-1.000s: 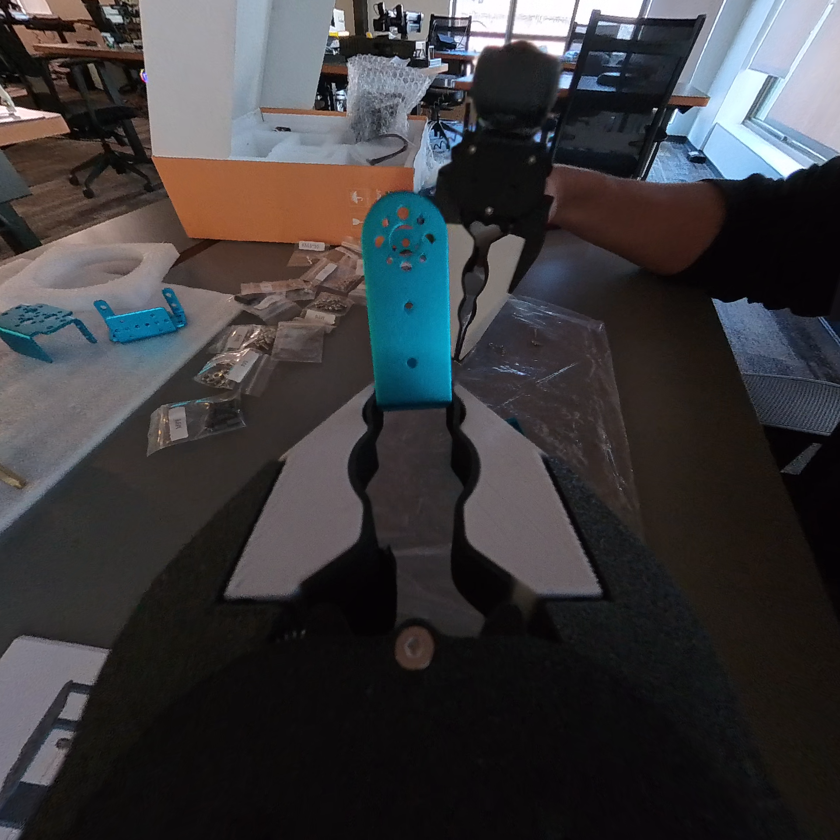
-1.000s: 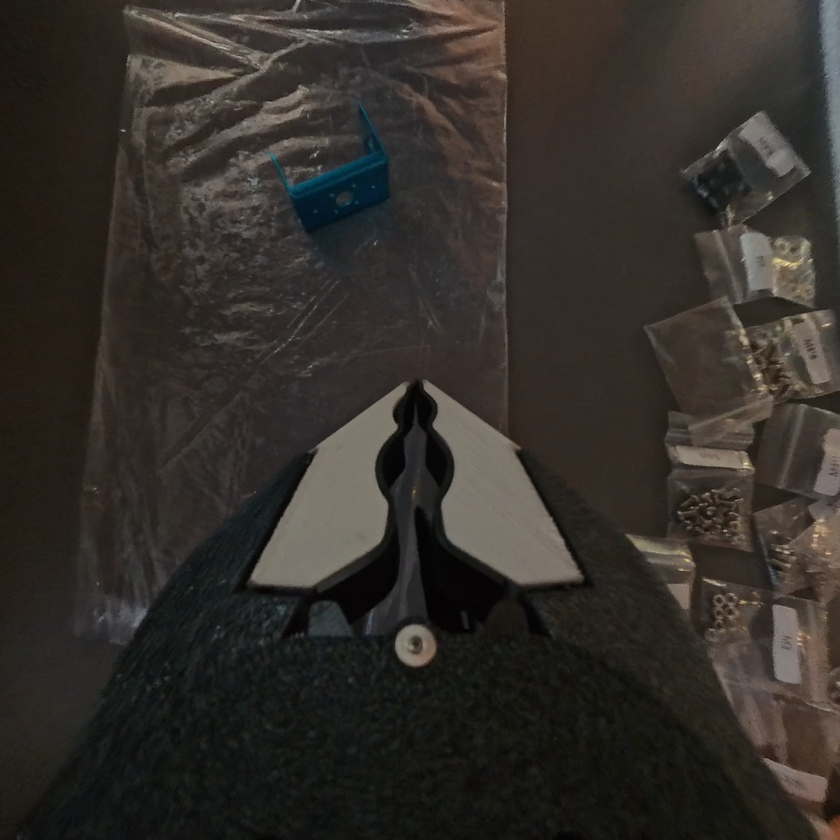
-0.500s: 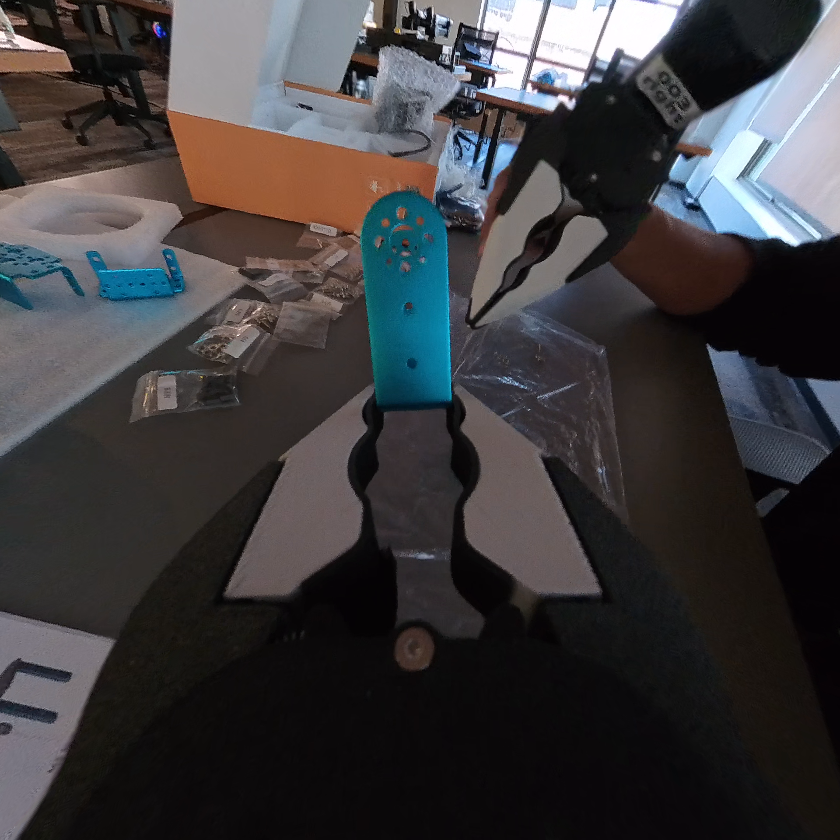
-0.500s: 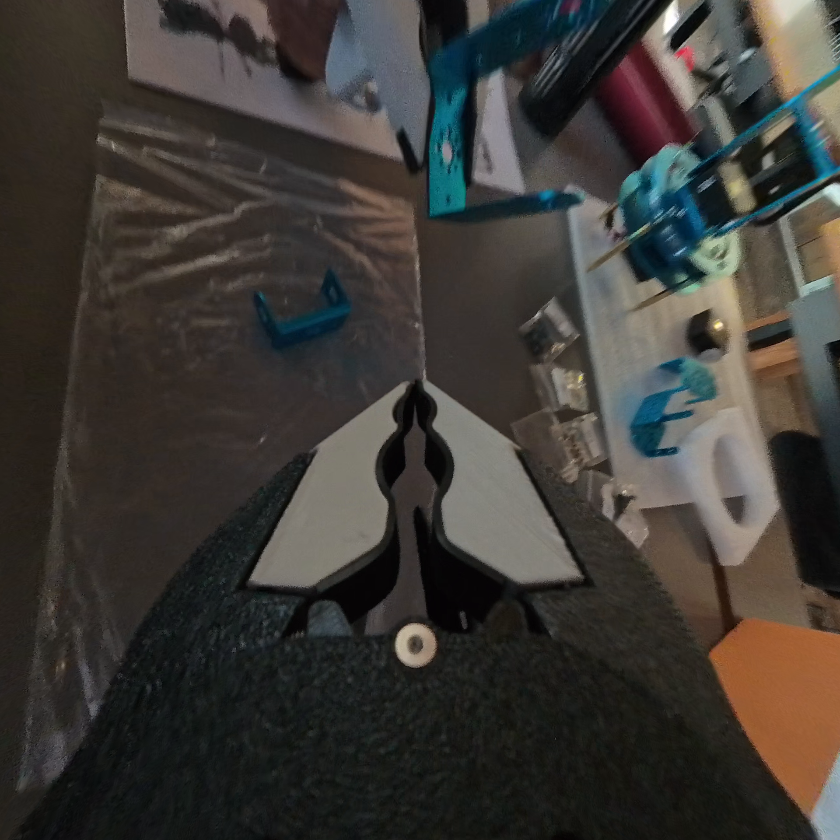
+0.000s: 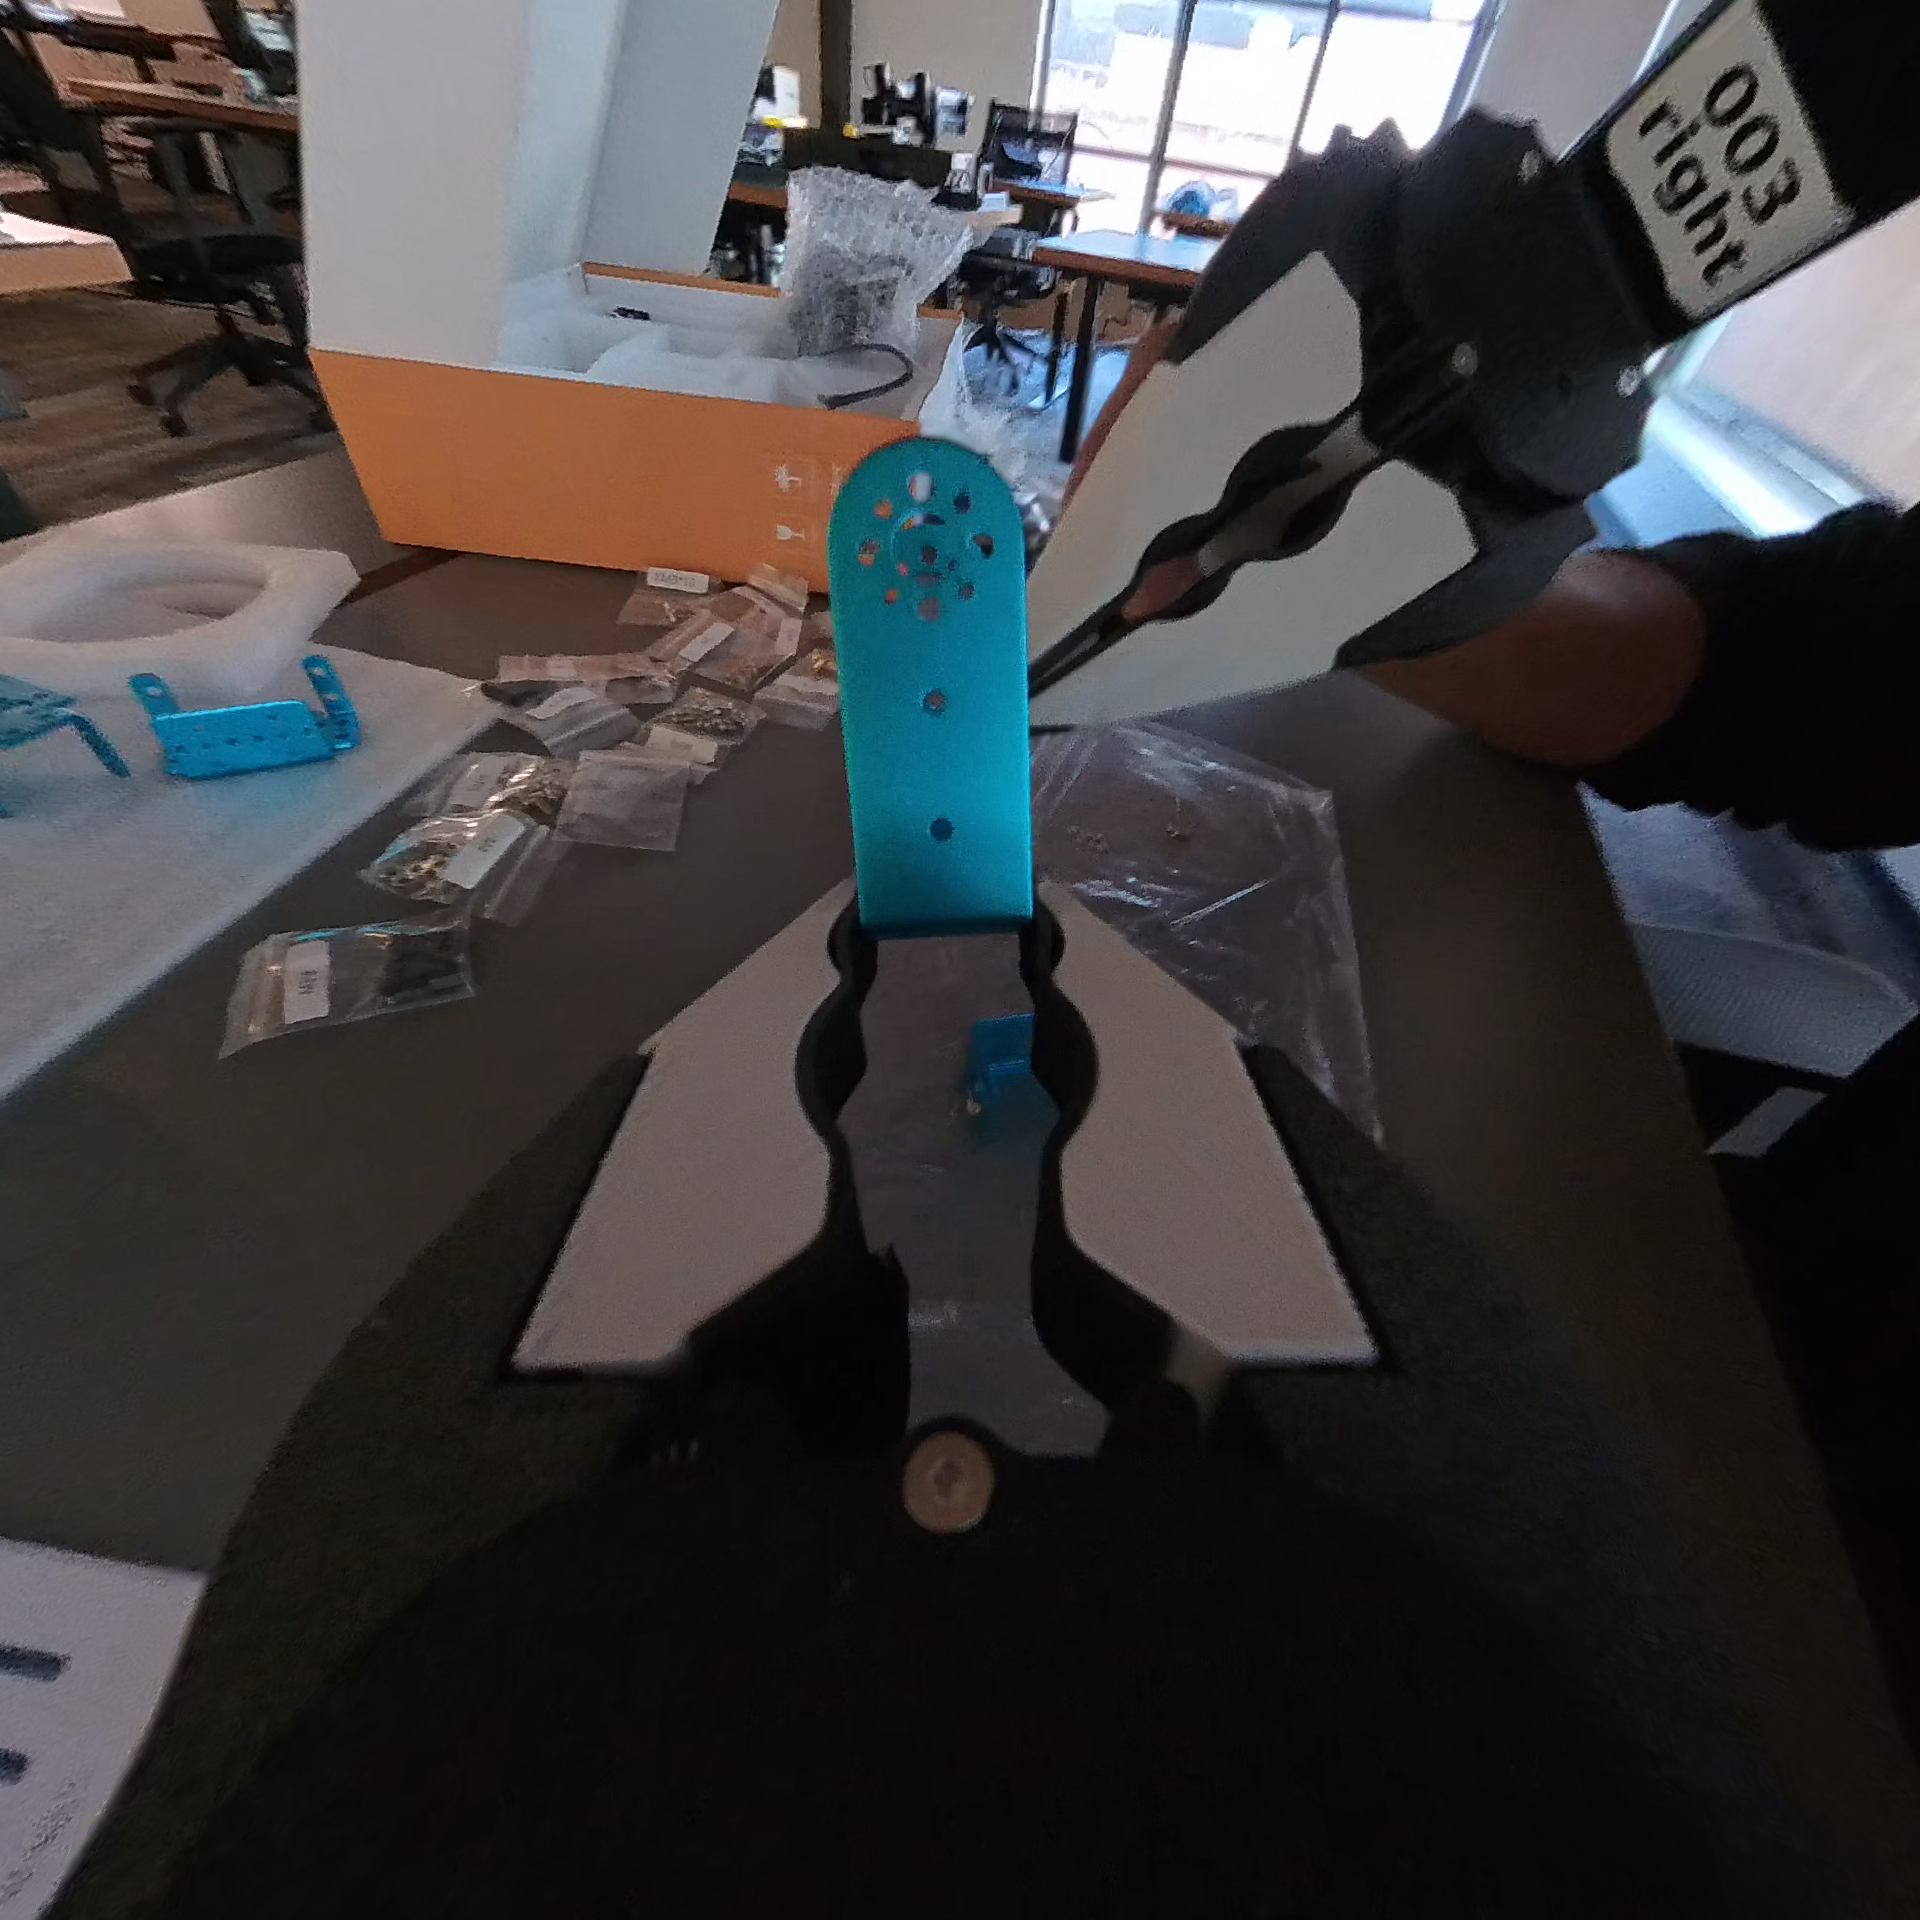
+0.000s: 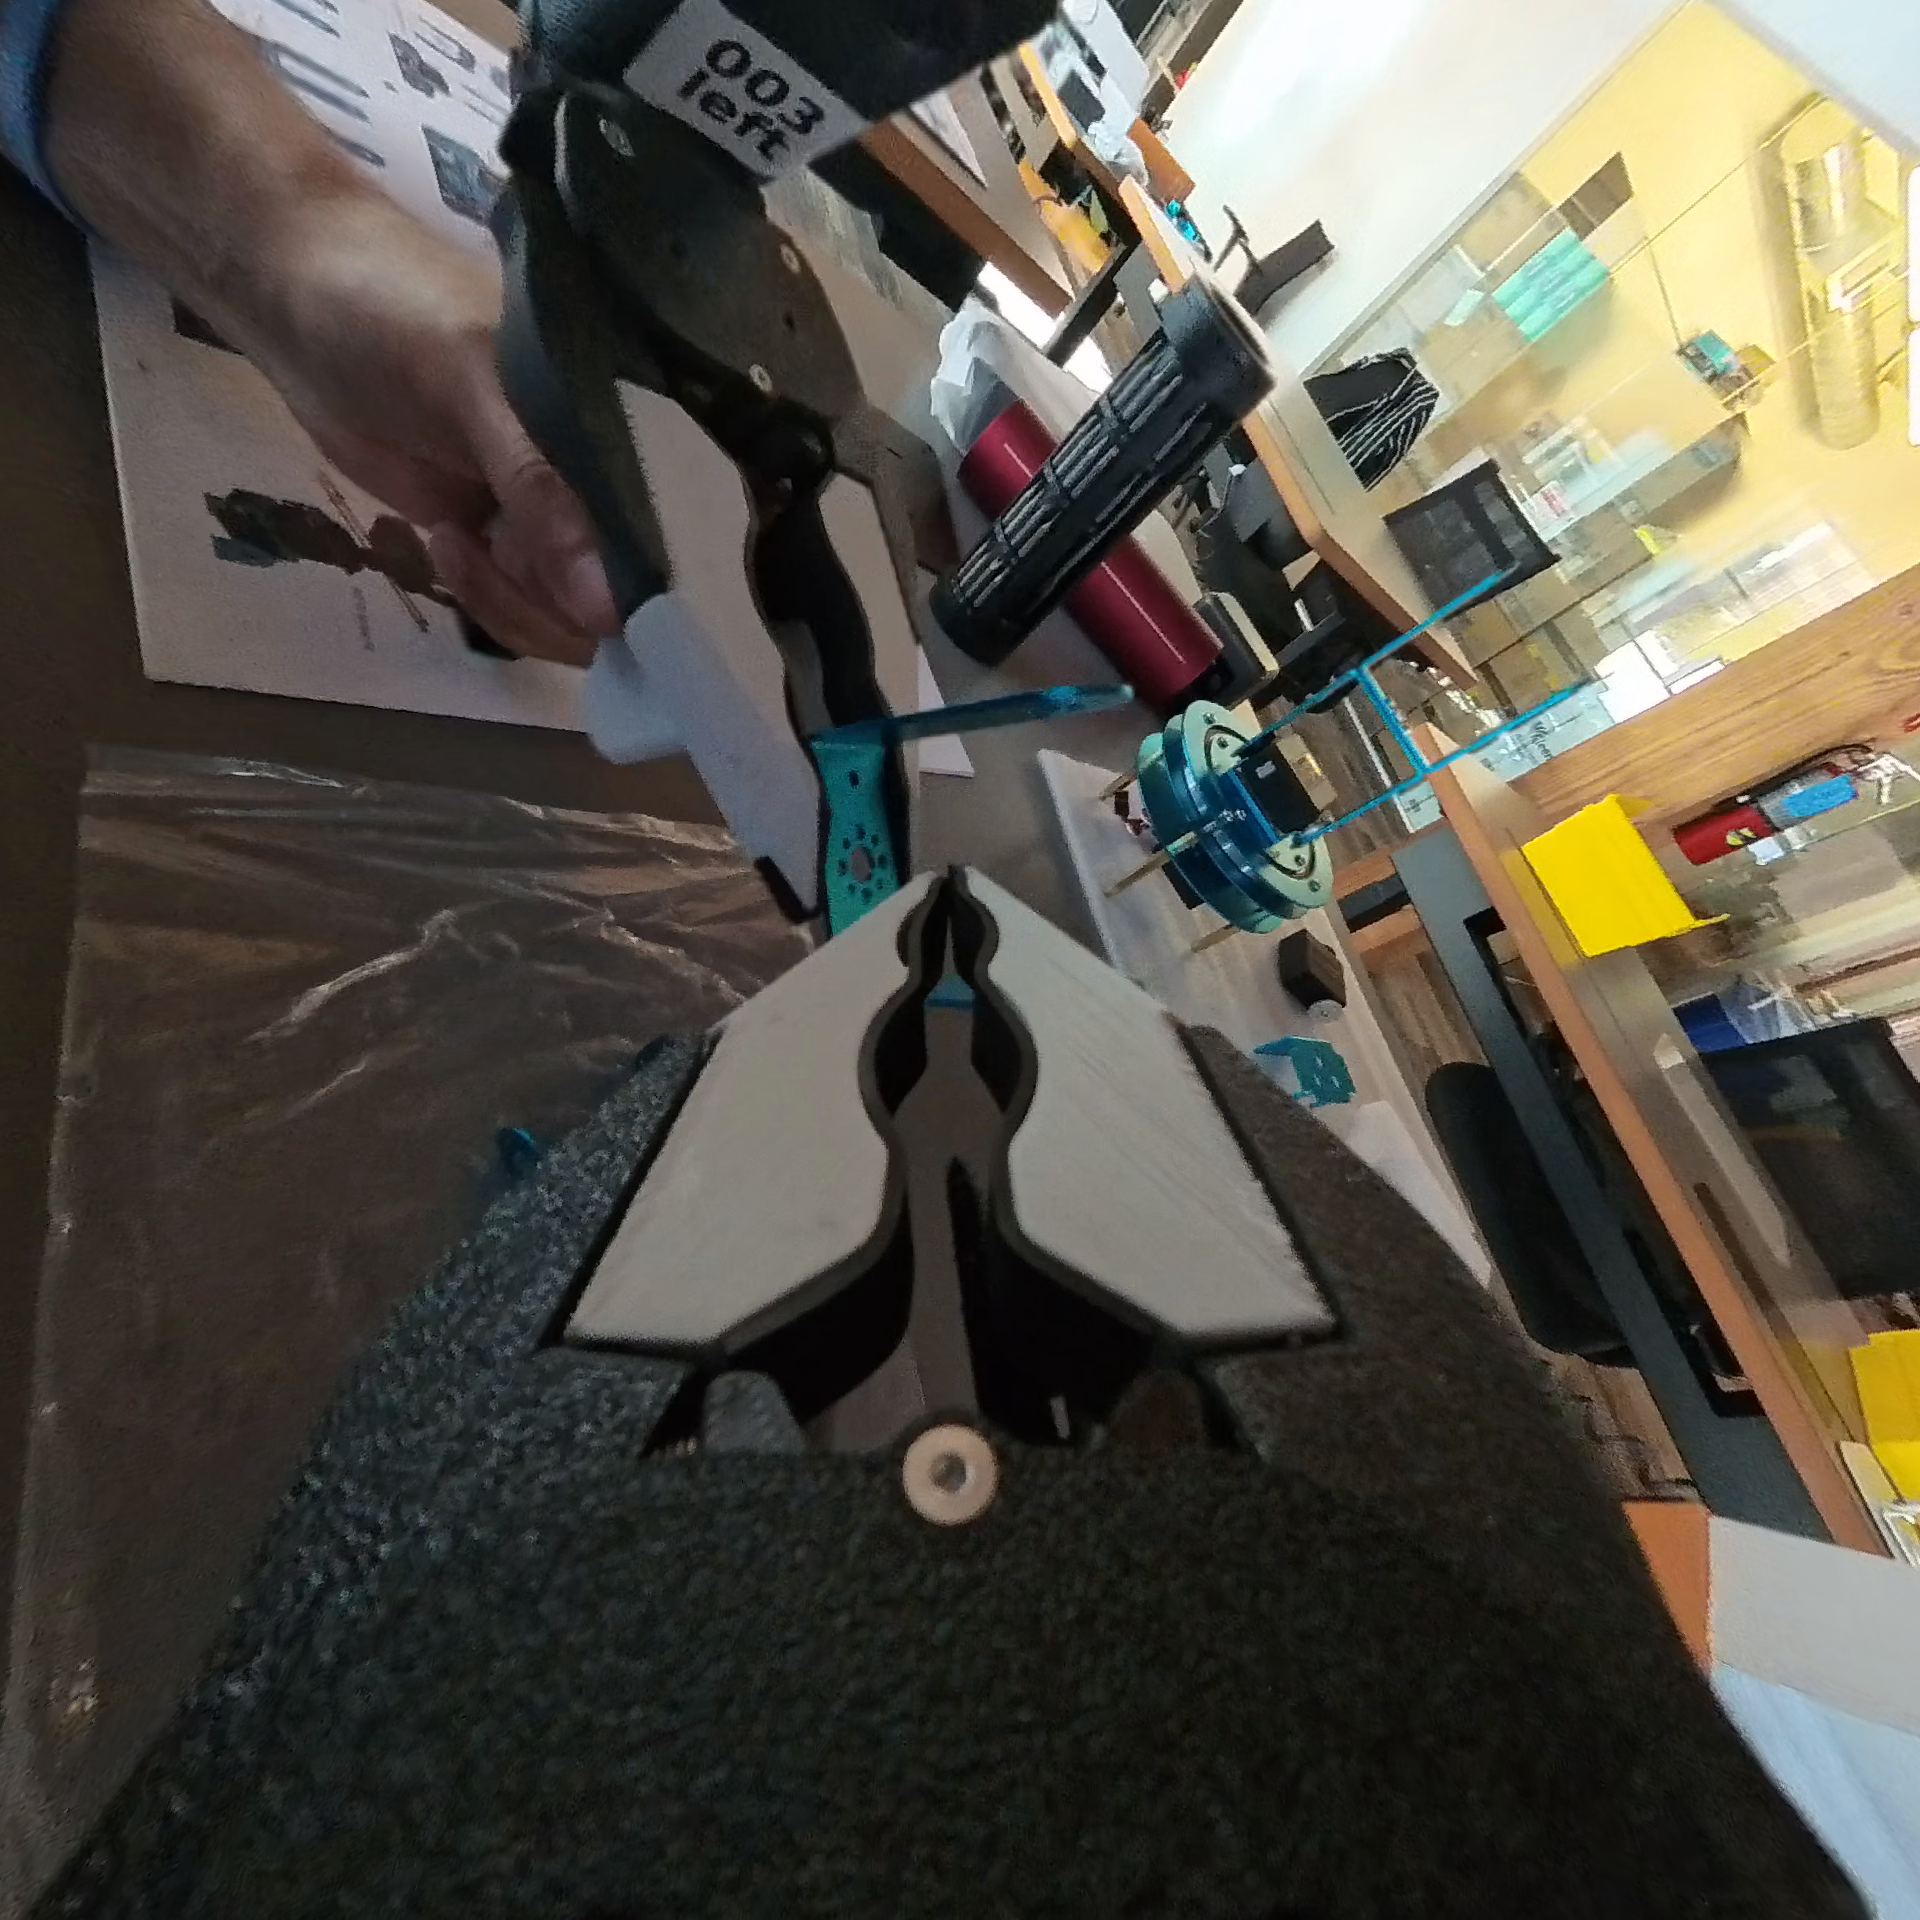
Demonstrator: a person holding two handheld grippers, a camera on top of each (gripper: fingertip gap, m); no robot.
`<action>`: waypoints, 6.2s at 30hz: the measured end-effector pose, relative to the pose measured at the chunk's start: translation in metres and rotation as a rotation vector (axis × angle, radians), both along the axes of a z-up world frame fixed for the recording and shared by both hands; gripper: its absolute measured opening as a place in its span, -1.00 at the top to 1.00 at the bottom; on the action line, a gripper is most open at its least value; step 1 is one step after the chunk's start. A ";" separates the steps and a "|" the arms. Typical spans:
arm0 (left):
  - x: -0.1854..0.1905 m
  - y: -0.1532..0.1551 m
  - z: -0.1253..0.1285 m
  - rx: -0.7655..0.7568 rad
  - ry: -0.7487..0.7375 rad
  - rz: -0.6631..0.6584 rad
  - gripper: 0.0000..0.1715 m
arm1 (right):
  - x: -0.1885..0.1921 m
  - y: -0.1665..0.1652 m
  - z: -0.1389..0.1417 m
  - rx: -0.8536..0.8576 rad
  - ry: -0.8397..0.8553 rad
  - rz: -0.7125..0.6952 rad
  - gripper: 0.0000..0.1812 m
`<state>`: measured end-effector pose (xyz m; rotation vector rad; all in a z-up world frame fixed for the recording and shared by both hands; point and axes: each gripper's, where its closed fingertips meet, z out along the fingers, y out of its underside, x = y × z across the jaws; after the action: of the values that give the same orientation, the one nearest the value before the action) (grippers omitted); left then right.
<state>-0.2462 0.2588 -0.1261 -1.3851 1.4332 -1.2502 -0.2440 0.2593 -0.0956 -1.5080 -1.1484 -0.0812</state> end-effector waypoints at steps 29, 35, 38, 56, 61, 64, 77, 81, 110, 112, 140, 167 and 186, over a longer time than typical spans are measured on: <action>-0.020 0.071 0.010 -0.013 -0.006 0.185 0.69 | -0.009 -0.005 -0.119 -0.864 -0.171 0.397 0.90; -0.021 0.070 0.010 -0.007 -0.003 0.184 0.69 | -0.010 -0.005 -0.122 -0.907 -0.181 0.416 0.96; -0.020 0.069 0.009 -0.013 -0.002 0.181 0.69 | -0.011 -0.007 -0.123 -0.903 -0.176 0.422 0.98; -0.019 0.059 0.014 -0.041 -0.024 0.157 0.69 | 0.013 0.010 -0.083 -0.700 0.015 0.115 1.00; -0.016 0.054 0.010 -0.029 -0.015 0.140 0.69 | 0.009 -0.007 -0.109 -0.755 -0.164 0.321 0.81; -0.016 0.053 0.009 -0.022 -0.012 0.140 0.69 | 0.010 0.002 -0.119 -0.706 -0.298 0.376 0.77; -0.021 0.072 0.007 -0.056 -0.007 0.174 0.69 | 0.003 -0.004 -0.122 -0.811 -0.205 0.534 0.94; -0.020 0.069 0.005 -0.070 -0.002 0.161 0.69 | 0.003 -0.005 -0.122 -0.826 -0.170 0.536 0.96; -0.019 0.065 0.003 0.013 0.021 0.157 0.69 | 0.005 -0.011 -0.109 -0.836 -0.085 0.424 1.00; -0.019 0.064 0.003 0.018 0.023 0.154 0.69 | 0.010 -0.011 -0.116 -0.852 -0.108 0.406 0.99; -0.018 0.062 0.001 0.019 0.029 0.148 0.69 | 0.007 -0.009 -0.123 -0.849 -0.131 0.364 1.00; -0.004 0.041 -0.008 0.336 0.052 0.208 0.69 | -0.016 0.010 -0.010 -1.221 1.222 0.307 1.00; -0.021 0.080 0.002 0.210 0.037 0.293 0.69 | -0.011 -0.010 -0.109 -0.798 0.008 0.256 0.86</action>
<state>-0.2669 0.3384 -0.1238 -1.4181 1.2894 -0.8671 -0.2548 0.2489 -0.2043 -2.0147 -1.4439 0.6240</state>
